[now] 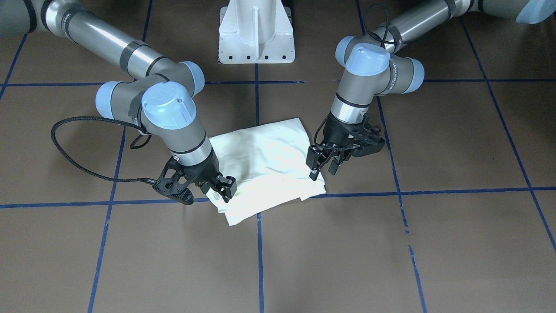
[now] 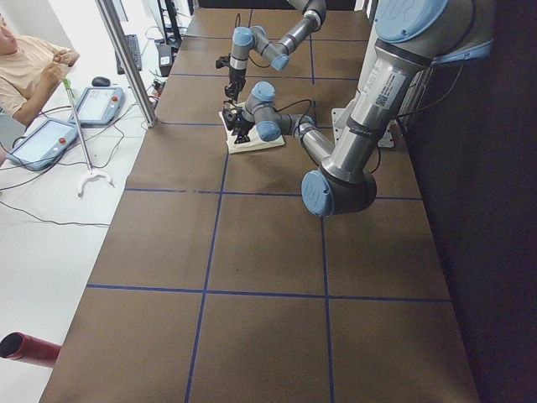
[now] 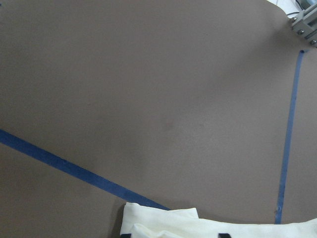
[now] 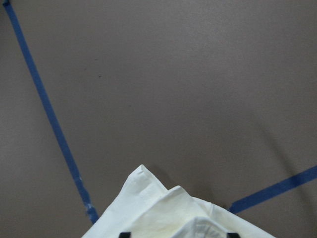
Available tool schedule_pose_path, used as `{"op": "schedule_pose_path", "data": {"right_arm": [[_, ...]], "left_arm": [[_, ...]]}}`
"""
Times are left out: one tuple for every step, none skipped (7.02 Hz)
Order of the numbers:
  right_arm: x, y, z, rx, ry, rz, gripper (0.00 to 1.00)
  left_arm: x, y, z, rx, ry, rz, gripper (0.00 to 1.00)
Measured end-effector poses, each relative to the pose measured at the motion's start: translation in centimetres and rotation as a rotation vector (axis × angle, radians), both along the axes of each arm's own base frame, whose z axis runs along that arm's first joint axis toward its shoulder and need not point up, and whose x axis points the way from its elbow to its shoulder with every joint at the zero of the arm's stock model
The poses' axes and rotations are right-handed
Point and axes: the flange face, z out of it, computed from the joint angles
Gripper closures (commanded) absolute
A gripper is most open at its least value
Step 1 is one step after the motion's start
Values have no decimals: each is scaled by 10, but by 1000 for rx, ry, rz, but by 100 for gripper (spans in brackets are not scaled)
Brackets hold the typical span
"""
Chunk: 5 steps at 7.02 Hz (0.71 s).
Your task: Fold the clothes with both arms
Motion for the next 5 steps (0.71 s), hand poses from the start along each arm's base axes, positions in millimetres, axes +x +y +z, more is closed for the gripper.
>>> {"op": "schedule_pose_path", "data": {"right_arm": [[-1, 11, -7, 4, -17, -14, 100], [-16, 33, -6, -1, -21, -29, 100], [-36, 54, -5, 3, -16, -44, 100], [-53, 70, -4, 12, -9, -57, 100], [-64, 80, -3, 20, -1, -67, 100]], "left_arm": [[-5, 4, -8, -2, 26, 24, 0], [-10, 6, -13, 1, 41, 34, 0], [-19, 4, -19, 9, 53, 31, 0], [-26, 3, -24, 15, 63, 26, 0], [-29, 3, -26, 18, 67, 24, 0]]}}
